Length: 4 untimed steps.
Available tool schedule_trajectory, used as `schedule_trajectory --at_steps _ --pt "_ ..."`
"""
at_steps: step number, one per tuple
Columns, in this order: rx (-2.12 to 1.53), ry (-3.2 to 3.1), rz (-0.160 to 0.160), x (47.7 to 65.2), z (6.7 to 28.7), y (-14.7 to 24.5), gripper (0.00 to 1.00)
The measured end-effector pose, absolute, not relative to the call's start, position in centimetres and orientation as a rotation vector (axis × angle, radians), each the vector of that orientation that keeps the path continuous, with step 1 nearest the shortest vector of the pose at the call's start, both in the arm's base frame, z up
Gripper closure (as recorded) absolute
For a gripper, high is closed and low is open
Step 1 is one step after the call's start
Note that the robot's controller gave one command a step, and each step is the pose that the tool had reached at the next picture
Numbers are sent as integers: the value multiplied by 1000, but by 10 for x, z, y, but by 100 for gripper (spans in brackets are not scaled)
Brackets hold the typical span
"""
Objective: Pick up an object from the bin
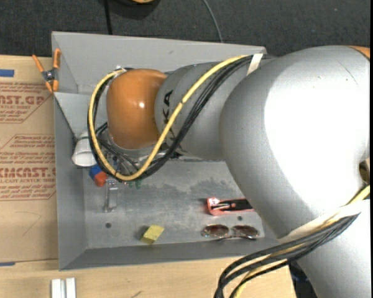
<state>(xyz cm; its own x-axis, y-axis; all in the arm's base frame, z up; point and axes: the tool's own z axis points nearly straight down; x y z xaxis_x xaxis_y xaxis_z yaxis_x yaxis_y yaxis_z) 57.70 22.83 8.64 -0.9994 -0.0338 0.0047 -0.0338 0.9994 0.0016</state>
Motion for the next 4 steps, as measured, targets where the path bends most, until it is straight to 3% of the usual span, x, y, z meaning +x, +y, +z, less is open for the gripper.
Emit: schedule_trajectory --at_steps 1,2,3,4 --pt "-174 -3141 -9 589 112 243 0" --pt "57 -3139 2 590 70 244 0" --pt "-317 -3130 -11 581 70 229 100" --pt "-317 -3130 -12 581 70 229 100"
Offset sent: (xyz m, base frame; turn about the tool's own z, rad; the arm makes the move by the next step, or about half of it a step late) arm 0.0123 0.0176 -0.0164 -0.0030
